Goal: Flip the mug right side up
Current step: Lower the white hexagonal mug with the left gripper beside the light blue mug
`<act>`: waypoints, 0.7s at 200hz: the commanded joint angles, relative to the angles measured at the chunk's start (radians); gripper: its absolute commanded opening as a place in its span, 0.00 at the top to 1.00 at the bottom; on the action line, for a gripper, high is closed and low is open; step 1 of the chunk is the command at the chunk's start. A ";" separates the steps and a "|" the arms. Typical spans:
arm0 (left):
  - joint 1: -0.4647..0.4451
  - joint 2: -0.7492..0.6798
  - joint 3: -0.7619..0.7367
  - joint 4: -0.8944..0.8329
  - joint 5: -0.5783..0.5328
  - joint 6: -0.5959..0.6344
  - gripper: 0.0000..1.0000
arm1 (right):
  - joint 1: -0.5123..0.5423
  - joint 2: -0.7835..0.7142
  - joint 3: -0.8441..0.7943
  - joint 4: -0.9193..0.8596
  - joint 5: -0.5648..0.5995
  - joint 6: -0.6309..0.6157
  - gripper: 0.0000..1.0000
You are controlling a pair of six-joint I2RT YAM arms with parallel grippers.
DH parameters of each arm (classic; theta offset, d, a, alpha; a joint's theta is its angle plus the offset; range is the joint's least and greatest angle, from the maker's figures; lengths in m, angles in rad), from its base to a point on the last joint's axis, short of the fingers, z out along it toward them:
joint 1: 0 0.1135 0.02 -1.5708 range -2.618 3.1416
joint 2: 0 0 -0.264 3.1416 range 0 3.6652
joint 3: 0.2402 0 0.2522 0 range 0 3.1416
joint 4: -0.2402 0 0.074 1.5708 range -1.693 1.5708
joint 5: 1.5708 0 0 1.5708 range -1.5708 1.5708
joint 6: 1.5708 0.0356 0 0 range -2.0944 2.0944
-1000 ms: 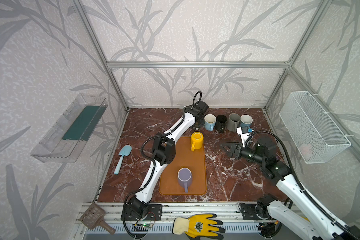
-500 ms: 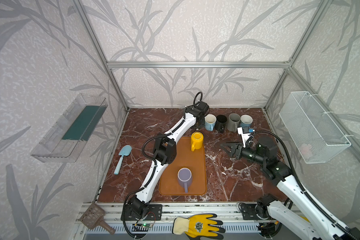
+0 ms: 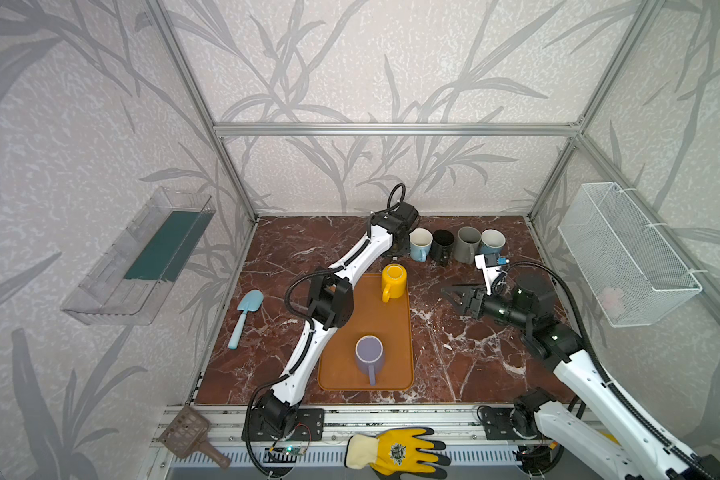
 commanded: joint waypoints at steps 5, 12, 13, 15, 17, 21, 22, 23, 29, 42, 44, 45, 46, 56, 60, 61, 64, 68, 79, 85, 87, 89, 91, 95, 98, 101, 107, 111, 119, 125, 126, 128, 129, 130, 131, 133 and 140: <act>-0.003 0.008 0.047 -0.021 -0.033 0.006 0.98 | -0.007 -0.006 -0.003 0.000 -0.015 0.007 0.34; -0.003 0.008 0.048 -0.022 -0.033 0.007 0.95 | -0.006 -0.005 -0.003 0.003 -0.015 0.008 0.34; -0.004 0.008 0.048 -0.022 -0.033 0.007 0.95 | -0.006 -0.005 -0.003 0.003 -0.015 0.008 0.34; -0.003 0.008 0.049 -0.022 -0.032 0.007 0.95 | -0.006 -0.004 -0.001 0.003 -0.015 0.009 0.34; -0.003 0.007 0.048 -0.022 -0.032 0.008 0.94 | -0.005 -0.004 -0.001 0.003 -0.015 0.009 0.34; -0.003 0.007 0.050 -0.023 -0.032 0.009 0.93 | -0.006 -0.004 -0.002 0.005 -0.017 0.009 0.34; -0.002 0.007 0.050 -0.023 -0.032 0.009 0.92 | -0.006 -0.003 -0.002 0.004 -0.017 0.009 0.34; -0.002 0.008 0.051 -0.024 -0.033 0.009 0.92 | -0.006 -0.002 -0.001 0.004 -0.017 0.009 0.34; -0.003 0.008 0.051 -0.023 -0.030 0.008 0.90 | -0.006 -0.002 -0.002 0.006 -0.017 0.010 0.34; -0.003 0.007 0.053 -0.023 -0.030 0.009 0.88 | -0.007 0.002 -0.001 0.008 -0.017 0.010 0.34; -0.002 0.007 0.052 -0.024 -0.030 0.009 0.88 | -0.006 0.002 -0.001 0.009 -0.017 0.010 0.34; -0.003 0.007 0.053 -0.023 -0.030 0.009 0.88 | -0.006 0.003 -0.002 0.009 -0.018 0.010 0.34; -0.003 0.008 0.053 -0.023 -0.030 0.009 0.88 | -0.006 0.003 -0.001 0.010 -0.018 0.010 0.34; -0.001 0.008 0.054 -0.023 -0.029 0.010 0.87 | -0.006 0.004 -0.001 0.011 -0.019 0.010 0.34; -0.001 0.008 0.055 -0.024 -0.029 0.009 0.87 | -0.006 0.005 -0.001 0.011 -0.019 0.012 0.34; -0.001 0.008 0.056 -0.023 -0.028 0.010 0.87 | -0.006 0.005 -0.002 0.011 -0.019 0.012 0.34; -0.001 0.007 0.055 -0.024 -0.029 0.010 0.86 | -0.006 0.006 -0.002 0.010 -0.019 0.012 0.34; -0.001 0.008 0.057 -0.024 -0.028 0.010 0.86 | -0.006 0.006 -0.001 0.011 -0.019 0.012 0.34; -0.001 0.008 0.058 -0.023 -0.027 0.009 0.84 | -0.006 0.006 -0.001 0.012 -0.019 0.012 0.34; -0.001 0.007 0.059 -0.022 -0.026 0.010 0.83 | -0.006 0.006 -0.001 0.012 -0.019 0.012 0.34; -0.001 0.008 0.059 -0.023 -0.025 0.011 0.83 | -0.006 0.006 -0.001 0.012 -0.019 0.012 0.34; -0.001 0.007 0.059 -0.022 -0.025 0.010 0.82 | -0.006 0.006 0.000 0.012 -0.019 0.012 0.34; -0.001 0.008 0.059 -0.022 -0.024 0.009 0.82 | -0.006 0.006 0.000 0.012 -0.019 0.012 0.34; 0.000 0.007 0.059 -0.022 -0.023 0.009 0.81 | -0.006 0.006 0.000 0.012 -0.019 0.012 0.34; 0.000 0.008 0.059 -0.022 -0.023 0.009 0.80 | -0.006 0.006 0.001 0.013 -0.019 0.012 0.34; 0.001 0.008 0.059 -0.022 -0.021 0.009 0.79 | -0.006 0.006 0.000 0.012 -0.019 0.012 0.34; 0.001 0.008 0.058 -0.022 -0.020 0.008 0.79 | -0.006 0.006 0.000 0.013 -0.020 0.012 0.34; 0.001 0.007 0.059 -0.022 -0.020 0.007 0.79 | -0.006 0.006 0.000 0.012 -0.020 0.012 0.34; 0.003 0.008 0.058 -0.022 -0.020 0.008 0.78 | -0.006 0.006 0.000 0.012 -0.019 0.012 0.34; 0.002 0.008 0.059 -0.022 -0.020 0.008 0.78 | -0.006 0.006 0.000 0.012 -0.020 0.012 0.34; 0.002 0.008 0.059 -0.022 -0.020 0.007 0.78 | -0.006 0.006 0.000 0.012 -0.020 0.012 0.34; 0.002 0.008 0.059 -0.023 -0.020 0.008 0.78 | -0.006 0.006 0.001 0.012 -0.019 0.012 0.34; 0.002 0.008 0.058 -0.023 -0.020 0.007 0.78 | -0.006 0.006 0.001 0.012 -0.019 0.012 0.34; 0.003 0.008 0.059 -0.023 -0.020 0.007 0.78 | -0.006 0.006 0.000 0.012 -0.020 0.012 0.34; 0.002 0.007 0.059 -0.023 -0.020 0.007 0.78 | -0.006 0.006 0.000 0.012 -0.019 0.012 0.34; 0.002 0.008 0.059 -0.023 -0.020 0.007 0.78 | -0.006 0.006 0.000 0.012 -0.020 0.012 0.34; 0.002 0.007 0.059 -0.023 -0.019 0.006 0.78 | -0.006 0.006 0.000 0.012 -0.020 0.012 0.34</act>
